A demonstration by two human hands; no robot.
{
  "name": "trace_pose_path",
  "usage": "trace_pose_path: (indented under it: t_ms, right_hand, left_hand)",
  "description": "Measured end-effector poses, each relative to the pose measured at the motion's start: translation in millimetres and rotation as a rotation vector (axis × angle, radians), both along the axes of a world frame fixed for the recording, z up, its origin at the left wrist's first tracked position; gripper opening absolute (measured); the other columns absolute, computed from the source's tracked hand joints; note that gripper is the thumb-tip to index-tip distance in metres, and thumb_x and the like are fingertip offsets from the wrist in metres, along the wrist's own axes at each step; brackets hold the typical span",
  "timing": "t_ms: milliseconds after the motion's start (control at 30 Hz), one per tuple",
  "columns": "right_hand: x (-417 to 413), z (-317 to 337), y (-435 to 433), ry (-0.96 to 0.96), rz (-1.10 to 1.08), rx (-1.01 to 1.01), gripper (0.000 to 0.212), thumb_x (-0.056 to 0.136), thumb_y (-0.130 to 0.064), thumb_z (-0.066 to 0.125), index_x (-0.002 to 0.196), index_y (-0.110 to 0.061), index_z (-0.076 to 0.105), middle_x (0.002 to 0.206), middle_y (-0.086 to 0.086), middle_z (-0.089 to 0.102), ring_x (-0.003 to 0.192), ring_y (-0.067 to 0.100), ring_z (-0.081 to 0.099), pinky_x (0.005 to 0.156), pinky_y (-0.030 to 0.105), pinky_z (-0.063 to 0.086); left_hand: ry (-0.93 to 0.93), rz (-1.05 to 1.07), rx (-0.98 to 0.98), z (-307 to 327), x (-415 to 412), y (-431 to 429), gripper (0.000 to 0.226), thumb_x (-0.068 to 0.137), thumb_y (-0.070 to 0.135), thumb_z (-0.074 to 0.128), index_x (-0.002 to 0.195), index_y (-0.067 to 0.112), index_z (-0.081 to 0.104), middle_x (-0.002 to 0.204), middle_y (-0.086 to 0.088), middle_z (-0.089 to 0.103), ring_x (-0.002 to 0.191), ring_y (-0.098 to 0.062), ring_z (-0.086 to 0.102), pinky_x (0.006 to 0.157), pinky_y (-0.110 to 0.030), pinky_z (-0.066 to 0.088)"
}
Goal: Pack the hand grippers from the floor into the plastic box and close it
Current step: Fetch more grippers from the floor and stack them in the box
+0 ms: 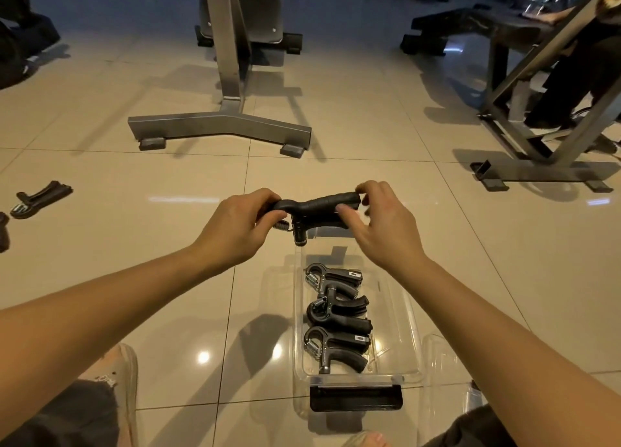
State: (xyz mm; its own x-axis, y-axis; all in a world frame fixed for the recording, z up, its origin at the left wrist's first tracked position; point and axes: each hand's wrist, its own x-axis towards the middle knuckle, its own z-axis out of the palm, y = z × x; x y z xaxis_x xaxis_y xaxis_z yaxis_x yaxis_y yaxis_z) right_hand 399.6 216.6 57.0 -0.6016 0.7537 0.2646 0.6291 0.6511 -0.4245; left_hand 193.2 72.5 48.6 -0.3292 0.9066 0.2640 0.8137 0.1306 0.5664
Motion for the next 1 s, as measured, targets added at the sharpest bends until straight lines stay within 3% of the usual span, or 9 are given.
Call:
trace_pose_path:
  t_ms: [100,167,300,367,433,533,667,800,1000]
  right_hand:
    - [3.5,-5.8,1.3,-0.130,0.167,0.202,0.072,0.086,-0.058,0.066,0.143,-0.019,0.046,0.134,0.005,0.052,0.119,0.023,0.050,0.100,0.041,0.044]
    - [3.6,-7.7,2.9,-0.202,0.185,0.296,0.076,0.083,-0.054,0.072,0.145,-0.020,0.045,0.146,0.008,0.046,0.132,0.028,0.043,0.111,0.045,0.036]
    - [-1.0,-10.8,6.5,-0.246,0.258,0.413,0.067,0.079,-0.043,0.079,0.135,-0.016,0.053,0.135,0.008,0.055,0.120,0.030,0.053,0.099,0.045,0.045]
    - [-1.1,-13.0,9.6,-0.273,0.274,0.392,0.064,0.080,-0.041,0.078,0.133,-0.017,0.053,0.128,0.004,0.057,0.113,0.027,0.054,0.092,0.041,0.049]
    - [2.1,-20.0,15.0,-0.313,0.258,0.315,0.061,0.082,-0.041,0.075,0.134,-0.020,0.052,0.127,-0.001,0.055,0.112,0.023,0.052,0.087,0.037,0.051]
    - [10.6,-39.3,27.8,-0.391,0.188,0.202,0.057,0.084,-0.042,0.074,0.132,-0.022,0.051,0.123,-0.004,0.053,0.110,0.021,0.051,0.084,0.037,0.054]
    - [19.7,-73.0,42.2,-0.525,0.078,0.048,0.053,0.082,-0.047,0.074,0.123,-0.019,0.056,0.115,0.000,0.055,0.102,0.024,0.055,0.082,0.038,0.052]
    - [13.0,-109.4,47.0,-0.637,0.055,-0.075,0.051,0.080,-0.051,0.076,0.114,-0.016,0.061,0.117,0.005,0.057,0.100,0.027,0.060,0.079,0.039,0.054]
    - [-1.5,-157.1,54.4,-0.769,0.059,-0.152,0.052,0.084,-0.044,0.076,0.122,-0.014,0.059,0.117,0.009,0.057,0.103,0.028,0.059,0.080,0.037,0.049]
  left_hand:
    - [-0.238,0.041,-0.023,4.9,-4.5,6.0,0.016,0.100,0.029,0.058,0.110,0.020,0.066,0.089,0.004,0.071,0.082,-0.015,0.067,0.076,-0.039,0.058]
    - [-0.315,0.034,-0.060,8.3,-8.2,10.1,0.014,0.101,0.026,0.057,0.108,0.019,0.067,0.088,0.003,0.071,0.083,-0.014,0.068,0.078,-0.036,0.059]
    - [-0.371,-0.032,-0.121,12.2,-9.2,18.3,0.015,0.102,0.023,0.056,0.107,0.016,0.068,0.084,-0.001,0.072,0.079,-0.019,0.068,0.072,-0.030,0.058]
    - [-0.430,-0.032,-0.144,8.1,-9.3,23.9,0.016,0.102,0.023,0.056,0.107,0.015,0.069,0.086,-0.004,0.072,0.081,-0.023,0.068,0.070,-0.027,0.057]
    - [-0.464,-0.019,-0.181,-6.1,-6.9,29.2,0.020,0.102,0.026,0.055,0.112,0.015,0.069,0.089,-0.005,0.072,0.083,-0.022,0.068,0.075,-0.033,0.059]
    - [-0.241,-0.061,-0.308,-42.6,1.0,31.0,0.037,0.100,0.035,0.056,0.134,0.020,0.059,0.115,-0.001,0.069,0.103,-0.016,0.064,0.093,-0.041,0.053]
    - [0.109,-0.229,-0.532,-82.3,12.4,27.5,0.095,0.081,0.065,0.069,0.155,0.016,0.034,0.159,-0.007,0.036,0.145,-0.025,0.033,0.118,-0.040,0.030]
    - [0.197,-0.285,-0.626,-110.2,15.2,26.5,0.125,0.065,0.082,0.068,0.159,0.013,0.021,0.168,-0.009,0.014,0.153,-0.026,0.015,0.124,-0.041,0.017]
    - [0.173,-0.346,-0.611,-123.8,8.7,22.3,0.130,0.066,0.084,0.065,0.161,0.014,0.011,0.169,-0.004,0.000,0.151,-0.026,0.023,0.121,-0.037,0.023]
